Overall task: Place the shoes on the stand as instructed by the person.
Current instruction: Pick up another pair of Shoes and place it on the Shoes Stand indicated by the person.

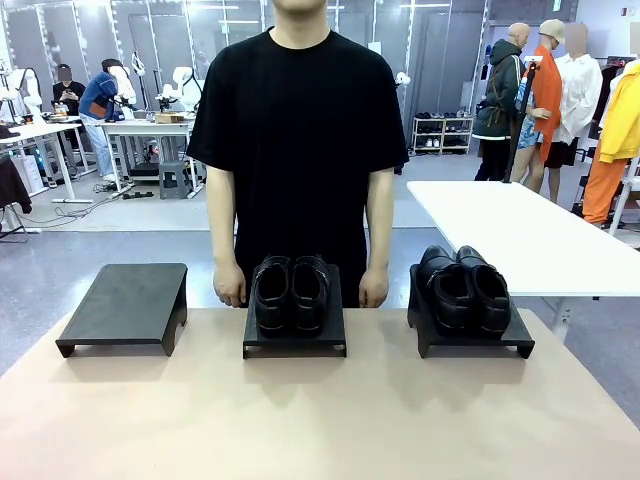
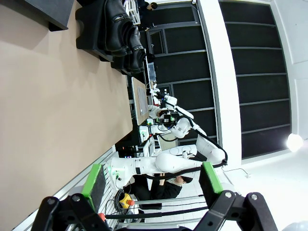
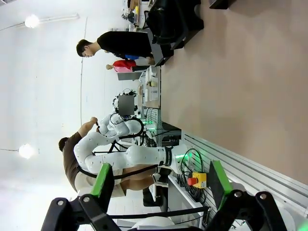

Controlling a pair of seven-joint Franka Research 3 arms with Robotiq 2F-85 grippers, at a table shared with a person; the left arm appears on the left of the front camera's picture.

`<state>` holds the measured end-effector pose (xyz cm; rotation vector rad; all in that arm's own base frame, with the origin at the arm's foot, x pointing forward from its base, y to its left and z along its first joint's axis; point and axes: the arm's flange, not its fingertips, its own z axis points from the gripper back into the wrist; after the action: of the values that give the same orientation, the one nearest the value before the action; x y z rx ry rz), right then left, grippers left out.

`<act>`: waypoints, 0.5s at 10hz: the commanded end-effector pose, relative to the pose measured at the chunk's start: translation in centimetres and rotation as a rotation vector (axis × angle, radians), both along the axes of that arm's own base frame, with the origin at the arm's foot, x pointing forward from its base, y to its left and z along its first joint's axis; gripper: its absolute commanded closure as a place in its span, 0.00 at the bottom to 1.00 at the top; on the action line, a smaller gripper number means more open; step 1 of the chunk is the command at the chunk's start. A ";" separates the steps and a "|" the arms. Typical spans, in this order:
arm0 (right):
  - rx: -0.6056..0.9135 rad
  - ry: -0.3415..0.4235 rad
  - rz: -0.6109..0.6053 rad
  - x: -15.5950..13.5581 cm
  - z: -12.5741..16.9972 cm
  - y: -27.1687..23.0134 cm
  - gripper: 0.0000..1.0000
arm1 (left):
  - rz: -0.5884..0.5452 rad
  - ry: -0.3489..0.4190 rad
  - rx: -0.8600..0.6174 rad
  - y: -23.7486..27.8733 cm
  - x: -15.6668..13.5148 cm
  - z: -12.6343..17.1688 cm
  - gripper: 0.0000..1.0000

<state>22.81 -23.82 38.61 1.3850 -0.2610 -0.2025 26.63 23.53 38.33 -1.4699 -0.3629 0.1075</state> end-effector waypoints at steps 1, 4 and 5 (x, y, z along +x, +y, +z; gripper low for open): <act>-0.008 -0.018 0.014 -0.4 0.1 0.1 0.00 | 0.011 -0.016 0.008 -0.2 -0.1 0.2 0.00; -0.008 -0.018 0.014 -0.4 0.1 0.1 0.00 | 0.011 -0.016 0.008 -0.2 -0.1 0.2 0.00; -0.008 -0.018 0.014 -0.4 0.1 0.1 0.00 | 0.011 -0.016 0.008 -0.2 -0.1 0.2 0.00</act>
<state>22.78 -23.82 38.62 1.3859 -0.2610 -0.2025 26.63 23.53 38.33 -1.4699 -0.3629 0.1075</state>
